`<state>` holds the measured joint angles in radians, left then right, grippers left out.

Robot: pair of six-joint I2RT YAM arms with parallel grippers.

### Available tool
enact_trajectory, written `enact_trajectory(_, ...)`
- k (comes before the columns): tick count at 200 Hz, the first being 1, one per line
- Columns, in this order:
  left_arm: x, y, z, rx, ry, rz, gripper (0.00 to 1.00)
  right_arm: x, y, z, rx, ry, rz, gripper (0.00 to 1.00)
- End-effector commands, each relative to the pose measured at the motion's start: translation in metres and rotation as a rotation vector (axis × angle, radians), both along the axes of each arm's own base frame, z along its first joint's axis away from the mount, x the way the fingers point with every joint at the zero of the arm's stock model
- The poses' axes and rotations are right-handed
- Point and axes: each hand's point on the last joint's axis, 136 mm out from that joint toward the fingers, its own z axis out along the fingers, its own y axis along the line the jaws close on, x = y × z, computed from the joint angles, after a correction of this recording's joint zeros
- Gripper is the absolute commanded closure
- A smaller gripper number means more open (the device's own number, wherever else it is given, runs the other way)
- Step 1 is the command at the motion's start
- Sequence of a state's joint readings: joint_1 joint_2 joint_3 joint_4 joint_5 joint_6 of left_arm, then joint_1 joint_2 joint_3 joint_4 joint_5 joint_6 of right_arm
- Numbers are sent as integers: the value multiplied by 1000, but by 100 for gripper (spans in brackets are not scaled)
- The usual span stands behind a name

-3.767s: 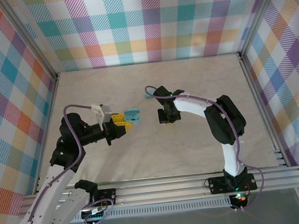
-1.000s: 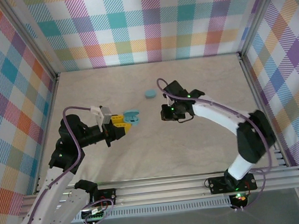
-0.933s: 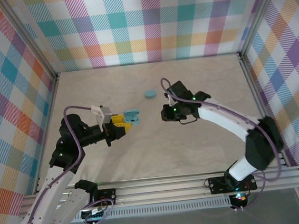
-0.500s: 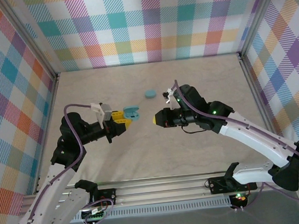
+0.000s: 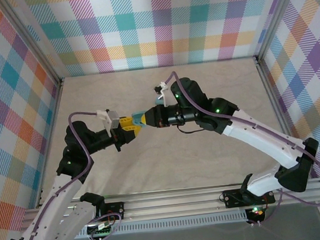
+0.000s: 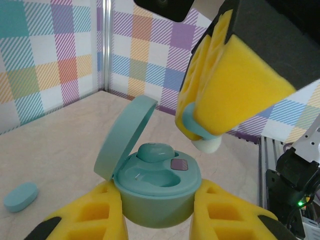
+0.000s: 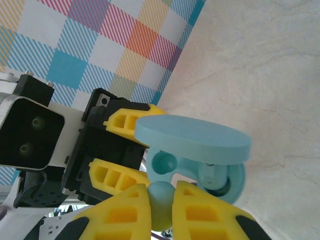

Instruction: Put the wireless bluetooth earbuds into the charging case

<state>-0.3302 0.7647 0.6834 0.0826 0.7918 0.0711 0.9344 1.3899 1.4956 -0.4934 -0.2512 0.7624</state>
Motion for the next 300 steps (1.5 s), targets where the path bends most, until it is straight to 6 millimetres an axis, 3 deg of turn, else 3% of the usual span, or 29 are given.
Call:
enact_trajectory(1, 1, 0, 16, -13, -67, -8, 100, 2, 10, 11, 16, -40, 11, 93)
enact_trajectory(101, -4, 1, 16, -32, -75, -2, 100, 22, 25, -1, -47, -90, -23, 93)
enact_trajectory(134, -5, 1, 18, -43, -84, 2, 100, 21, 29, -12, -67, -67, -25, 93)
enact_trajectory(211, -3, 1, 15, -50, -77, 11, 100, 13, 42, -12, -66, -65, -6, 93)
enact_trajectory(300, -5, 3, 20, -55, -98, 16, 100, 11, 20, -42, -210, -56, -58, 90)
